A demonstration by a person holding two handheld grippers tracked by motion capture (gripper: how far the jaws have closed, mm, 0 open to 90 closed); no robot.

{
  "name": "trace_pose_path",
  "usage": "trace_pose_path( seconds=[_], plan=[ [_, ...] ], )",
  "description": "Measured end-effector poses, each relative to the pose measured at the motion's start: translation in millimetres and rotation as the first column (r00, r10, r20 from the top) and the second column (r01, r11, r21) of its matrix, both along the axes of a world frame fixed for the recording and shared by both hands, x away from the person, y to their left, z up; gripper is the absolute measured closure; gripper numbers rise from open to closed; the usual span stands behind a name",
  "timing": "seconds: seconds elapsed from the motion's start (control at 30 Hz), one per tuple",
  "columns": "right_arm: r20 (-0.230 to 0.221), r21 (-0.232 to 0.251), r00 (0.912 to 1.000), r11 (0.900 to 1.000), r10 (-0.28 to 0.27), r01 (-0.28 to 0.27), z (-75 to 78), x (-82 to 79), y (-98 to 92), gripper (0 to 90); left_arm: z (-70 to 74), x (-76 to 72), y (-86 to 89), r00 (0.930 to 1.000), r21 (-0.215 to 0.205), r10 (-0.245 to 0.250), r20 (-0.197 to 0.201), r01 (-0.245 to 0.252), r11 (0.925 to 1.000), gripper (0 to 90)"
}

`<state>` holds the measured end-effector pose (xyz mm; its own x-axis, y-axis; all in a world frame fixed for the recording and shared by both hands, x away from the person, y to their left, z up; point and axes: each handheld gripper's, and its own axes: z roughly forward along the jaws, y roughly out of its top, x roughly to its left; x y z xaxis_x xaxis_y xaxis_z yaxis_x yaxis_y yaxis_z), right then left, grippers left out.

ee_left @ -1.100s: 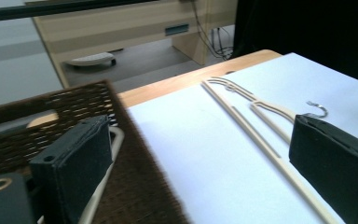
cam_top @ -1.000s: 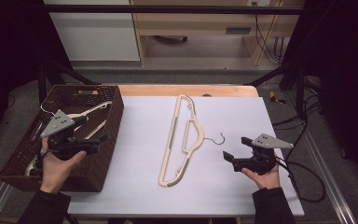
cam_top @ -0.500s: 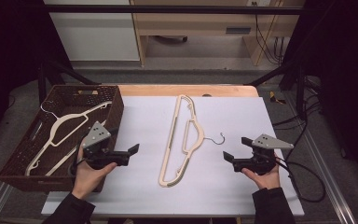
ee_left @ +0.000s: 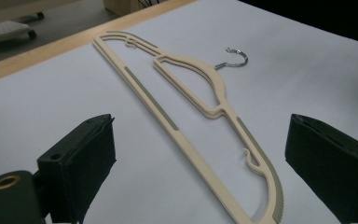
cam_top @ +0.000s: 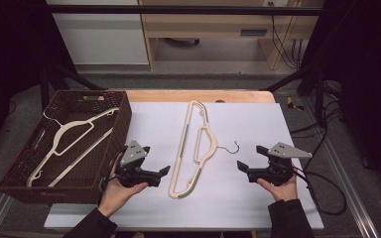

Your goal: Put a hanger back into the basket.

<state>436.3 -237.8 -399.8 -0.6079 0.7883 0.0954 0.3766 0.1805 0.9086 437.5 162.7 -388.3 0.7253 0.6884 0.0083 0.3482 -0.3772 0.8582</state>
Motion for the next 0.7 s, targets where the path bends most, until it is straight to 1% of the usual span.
trace_pose_path(
  seconds=[0.03, 0.07, 0.1, 0.17, 0.2, 0.27, 0.3, 0.33, 0.37, 0.4, 0.43, 0.53, 0.63, 0.7],
  plan=[
    [0.002, -0.001, 1.0000, 1.000, 0.004, -0.004, 0.4, 0.0, -0.8, 9.0, -3.6, 0.9, -9.3, 0.9999, 0.016, -0.011, -0.011, 0.011, 0.9998, 8.8],
    [0.002, 0.002, 1.0000, 1.000, 0.003, -0.003, 0.5, -0.2, -0.9, 9.1, -3.6, 0.9, -9.3, 0.9999, 0.016, -0.011, -0.011, 0.011, 0.9998, 9.1],
    [0.004, 0.001, 1.0000, 1.000, 0.004, -0.004, 0.4, 0.0, -1.0, 9.1, -5.5, 1.7, -15.9, 0.9996, 0.021, -0.023, -0.017, 0.023, 0.9995, 9.7],
    [0.002, 0.001, 1.0000, 1.000, 0.004, -0.004, 0.3, -0.2, -0.6, 9.1, -7.4, 3.1, -23.4, 0.9989, 0.024, -0.032, -0.032, 0.033, 0.9992, 10.7],
    [0.002, 0.008, 1.0000, 1.000, 0.002, -0.002, 0.2, 0.1, 0.1, 9.2, -8.4, 3.9, -27.1, 0.9988, 0.027, -0.036, -0.033, 0.037, 0.9990, 11.1],
    [0.002, 0.005, 1.0000, 1.000, 0.002, -0.002, -0.2, 0.3, 0.4, 9.2, -10.3, 5.6, -34.7, 0.9980, 0.032, -0.047, -0.042, 0.049, 0.9983, 12.2],
    [0.002, 0.005, 1.0000, 1.000, 0.002, -0.002, -0.2, 0.3, 0.4, 9.2, -10.3, 5.6, -34.7, 0.9980, 0.032, -0.047, -0.042, 0.049, 0.9983, 12.9],
    [0.002, 0.008, 1.0000, 1.000, 0.004, -0.004, -0.4, 0.1, 0.8, 9.4, -13.0, 6.8, -42.8, 0.9972, 0.033, -0.055, -0.051, 0.057, 0.9978, 13.5],
    [0.002, 0.009, 1.0000, 1.000, 0.004, -0.004, -0.4, 0.1, 0.9, 9.5, -14.6, 7.5, -46.8, 0.9966, 0.036, -0.061, -0.055, 0.063, 0.9973, 14.1],
    [0.002, 0.010, 1.0000, 1.000, 0.005, -0.005, -0.4, 0.1, 1.0, 9.6, -14.6, 7.5, -46.8, 0.9966, 0.036, -0.061, -0.055, 0.063, 0.9973, 14.8],
    [0.002, 0.009, 1.0000, 1.000, 0.006, -0.006, -0.5, 0.1, 1.1, 9.6, -18.5, 9.5, -54.5, 0.9956, 0.045, -0.069, -0.063, 0.072, 0.9964, 16.4],
    [0.003, 0.004, 1.0000, 1.000, 0.007, -0.007, -0.7, 0.9, 1.1, 10.1, -26.0, 12.4, -65.8, 0.9936, 0.063, -0.079, -0.080, 0.085, 0.9944, 20.1],
    [0.002, 0.003, 1.0000, 1.000, 0.008, -0.008, -1.3, 1.9, 1.7, 10.3, -34.3, 16.1, -76.6, 0.9904, 0.081, -0.091, -0.105, 0.099, 0.9918, 24.8],
    [0.000, 0.000, 1.0000, 1.000, 0.008, -0.008, -1.6, 2.5, 1.8, 10.6, -40.6, 19.5, -83.4, 0.9880, 0.088, -0.090, -0.125, 0.102, 0.9909, 29.5]
  ],
)
